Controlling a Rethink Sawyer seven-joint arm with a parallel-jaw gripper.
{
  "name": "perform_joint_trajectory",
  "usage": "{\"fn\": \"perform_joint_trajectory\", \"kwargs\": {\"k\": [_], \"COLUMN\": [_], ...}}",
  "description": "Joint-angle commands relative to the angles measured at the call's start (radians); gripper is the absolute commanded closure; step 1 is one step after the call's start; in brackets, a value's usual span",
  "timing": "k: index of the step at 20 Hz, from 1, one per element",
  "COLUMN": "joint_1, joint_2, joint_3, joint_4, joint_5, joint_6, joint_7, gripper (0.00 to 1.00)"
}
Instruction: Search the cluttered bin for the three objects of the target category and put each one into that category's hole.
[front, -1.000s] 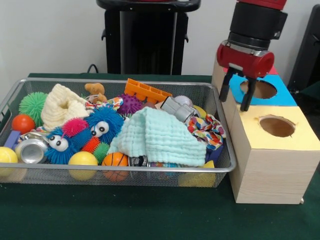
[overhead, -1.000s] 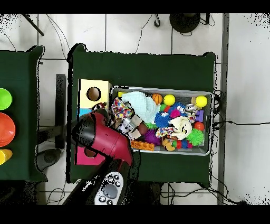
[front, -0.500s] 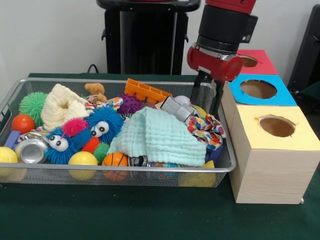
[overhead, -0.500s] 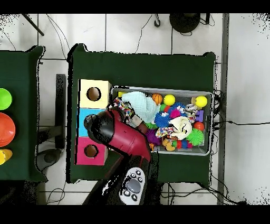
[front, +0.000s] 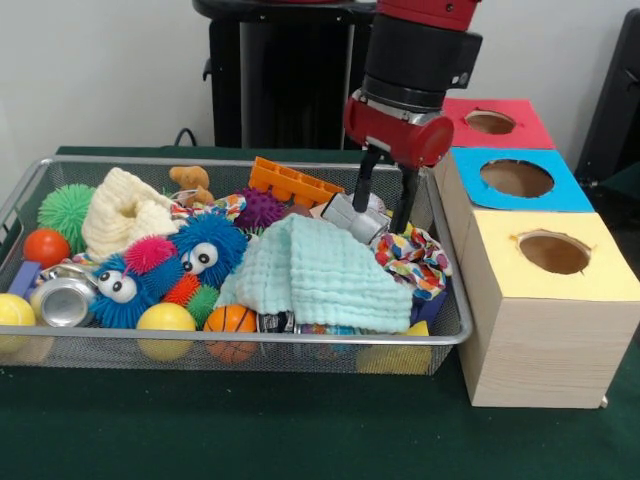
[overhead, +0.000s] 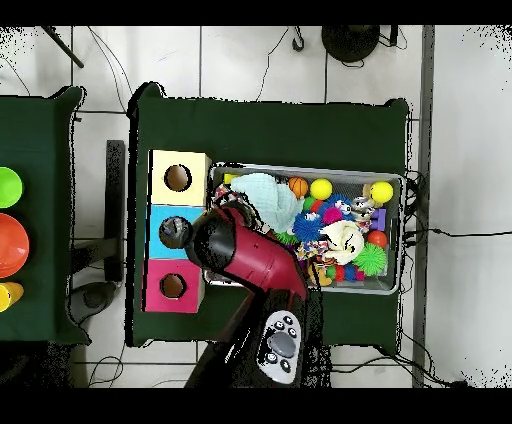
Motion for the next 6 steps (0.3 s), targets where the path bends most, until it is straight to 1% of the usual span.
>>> {"fn": "perform_joint_trajectory", "kwargs": {"k": [1,6], "joint_1": [-0.067,-0.086], "joint_2": [-0.019,-0.036], "joint_3": [0.136,0.148], "joint_4": [0.003,-0.006], "joint_5": [-0.117,-0.158], "joint_6": [-0.028,-0.008], "joint_7": [-0.005,0.002], "gripper": [0.0,0.0]}}
